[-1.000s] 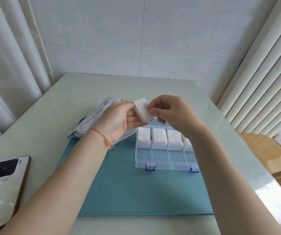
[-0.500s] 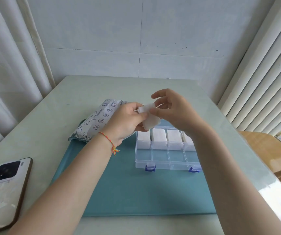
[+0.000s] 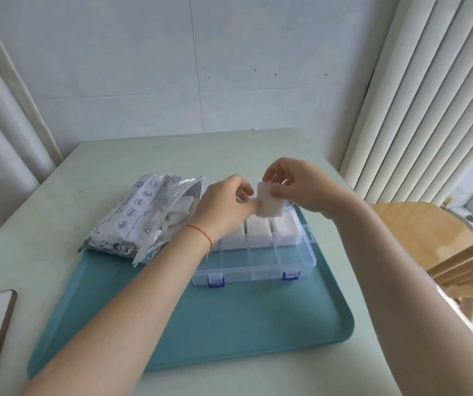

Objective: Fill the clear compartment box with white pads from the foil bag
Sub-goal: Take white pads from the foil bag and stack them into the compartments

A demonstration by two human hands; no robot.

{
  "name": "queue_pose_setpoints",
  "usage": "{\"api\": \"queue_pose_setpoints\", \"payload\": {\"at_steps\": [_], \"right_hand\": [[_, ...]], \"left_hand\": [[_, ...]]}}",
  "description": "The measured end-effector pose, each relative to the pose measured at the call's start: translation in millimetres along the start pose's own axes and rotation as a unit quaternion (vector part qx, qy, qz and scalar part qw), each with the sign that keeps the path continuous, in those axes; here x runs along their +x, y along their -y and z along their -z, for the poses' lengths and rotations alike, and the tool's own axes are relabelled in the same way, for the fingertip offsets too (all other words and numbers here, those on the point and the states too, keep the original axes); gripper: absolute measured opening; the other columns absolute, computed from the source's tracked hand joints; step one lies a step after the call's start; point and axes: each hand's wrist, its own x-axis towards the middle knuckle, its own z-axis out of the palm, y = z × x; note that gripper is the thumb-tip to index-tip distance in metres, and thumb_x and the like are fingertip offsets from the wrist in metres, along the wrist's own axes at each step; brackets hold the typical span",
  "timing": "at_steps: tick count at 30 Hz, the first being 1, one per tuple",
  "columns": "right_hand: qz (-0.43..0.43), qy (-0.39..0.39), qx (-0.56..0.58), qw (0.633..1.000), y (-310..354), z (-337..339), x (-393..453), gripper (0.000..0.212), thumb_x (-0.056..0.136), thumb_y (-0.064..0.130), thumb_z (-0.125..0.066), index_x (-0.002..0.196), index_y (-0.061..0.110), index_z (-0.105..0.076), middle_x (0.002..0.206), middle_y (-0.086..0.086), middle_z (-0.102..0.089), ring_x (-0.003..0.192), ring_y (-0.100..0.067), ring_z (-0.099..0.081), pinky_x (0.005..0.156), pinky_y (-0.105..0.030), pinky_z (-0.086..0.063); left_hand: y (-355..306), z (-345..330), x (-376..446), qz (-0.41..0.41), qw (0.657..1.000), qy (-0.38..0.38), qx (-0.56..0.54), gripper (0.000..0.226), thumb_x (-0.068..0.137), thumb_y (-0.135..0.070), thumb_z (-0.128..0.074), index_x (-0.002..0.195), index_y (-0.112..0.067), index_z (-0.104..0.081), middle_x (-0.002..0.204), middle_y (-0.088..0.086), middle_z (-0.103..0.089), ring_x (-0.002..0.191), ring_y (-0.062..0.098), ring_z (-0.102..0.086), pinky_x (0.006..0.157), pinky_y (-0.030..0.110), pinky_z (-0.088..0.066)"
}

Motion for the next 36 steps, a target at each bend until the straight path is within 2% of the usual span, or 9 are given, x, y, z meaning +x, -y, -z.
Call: {"api": "queue_pose_setpoints", "payload": {"at_steps": [3,5,9,13,21,25,31,33,36], "right_hand": [[-0.039,0.039,0.018,0.998,-17.2,11.0,2.6,0.02,0.087,0.006,-0.062,0.097,0.023,-0.063,0.089,0.001,-0.068,0.066,-0.01,-0.055,0.061,-0.024,-0.046],[-0.057,0.078,0.026,0.995,-23.4,15.1,4.1,0.022,0.087,0.004,-0.063,0.101,0.02,-0.063,0.091,-0.002,-0.07,0.07,-0.014,-0.055,0.062,-0.024,-0.044],[-0.057,0.124,0.008,0.991,-25.7,15.0,6.0,0.02,0.086,0.006,-0.065,0.099,0.021,-0.065,0.084,0.006,-0.068,0.072,-0.009,-0.059,0.066,-0.019,-0.042],[-0.053,0.118,0.001,0.992,-28.9,14.6,4.0,0.017,0.087,0.007,-0.066,0.098,0.02,-0.067,0.088,0.004,-0.069,0.073,-0.007,-0.059,0.064,-0.017,-0.041],[-0.064,0.132,-0.006,0.989,-33.5,15.0,-0.4,0.014,0.087,0.012,-0.067,0.097,0.021,-0.067,0.084,0.004,-0.068,0.072,-0.01,-0.055,0.065,-0.023,-0.04],[-0.045,0.117,-0.103,0.987,-28.5,10.5,0.5,0.012,0.086,0.015,-0.067,0.094,0.023,-0.068,0.088,0.009,-0.069,0.082,-0.013,-0.062,0.075,-0.025,-0.048],[0.002,0.073,-0.226,0.971,-23.9,2.2,-0.1,0.01,0.086,0.017,-0.065,0.087,0.023,-0.072,0.079,0.018,-0.053,0.073,0.0,-0.051,0.062,-0.008,-0.035],[0.001,0.062,-0.264,0.962,-25.9,-1.9,-0.4,0.006,0.083,0.019,-0.067,0.084,0.025,-0.069,0.081,0.014,-0.047,0.074,-0.006,-0.049,0.061,-0.015,-0.034],[-0.016,0.045,-0.301,0.952,-24.8,-6.2,-2.5,0.012,0.079,0.018,-0.068,0.082,0.027,-0.06,0.091,0.004,-0.045,0.084,-0.019,-0.054,0.071,-0.026,-0.036]], "left_hand": [[3.5,-10.0,-1.0,-0.056,0.992,0.043,0.1,0.023,0.08,-0.032,-0.075,0.1,-0.02,-0.068,0.096,-0.006,-0.055,0.097,0.014,-0.055,0.078,0.019,-0.035],[4.5,-14.5,-1.5,-0.083,0.985,0.066,0.134,0.021,0.082,-0.027,-0.073,0.1,-0.019,-0.071,0.093,-0.006,-0.052,0.101,0.016,-0.053,0.079,0.019,-0.032],[3.2,-20.3,-4.9,-0.101,0.979,0.089,0.153,0.013,0.083,-0.021,-0.068,0.095,-0.019,-0.074,0.084,-0.008,-0.053,0.09,0.015,-0.053,0.076,0.022,-0.036],[1.2,-22.3,-7.8,-0.101,0.977,0.102,0.155,0.008,0.084,-0.02,-0.063,0.087,-0.018,-0.07,0.087,-0.003,-0.065,0.087,0.017,-0.06,0.08,0.028,-0.048],[-3.4,-23.1,-12.8,-0.119,0.97,0.098,0.19,0.008,0.089,-0.023,-0.056,0.088,-0.019,-0.062,0.08,-0.006,-0.059,0.079,0.019,-0.055,0.072,0.03,-0.046],[-8.4,-22.2,-15.7,-0.121,0.966,0.109,0.203,0.008,0.088,-0.024,-0.053,0.093,-0.023,-0.059,0.084,-0.005,-0.06,0.082,0.021,-0.058,0.075,0.034,-0.05],[-11.8,-24.9,-17.1,-0.105,0.956,0.161,0.222,0.033,0.096,-0.032,-0.044,0.122,-0.041,-0.061,0.095,-0.005,-0.05,0.097,0.02,-0.055,0.088,0.034,-0.047],[-12.3,-26.8,-16.1,-0.105,0.953,0.171,0.227,0.034,0.097,-0.034,-0.042,0.123,-0.045,-0.061,0.094,-0.006,-0.047,0.103,0.02,-0.054,0.093,0.036,-0.045],[-12.8,-28.3,-14.4,-0.108,0.95,0.173,0.236,0.034,0.098,-0.036,-0.04,0.122,-0.049,-0.06,0.093,-0.005,-0.045,0.108,0.02,-0.051,0.098,0.037,-0.041]]}}
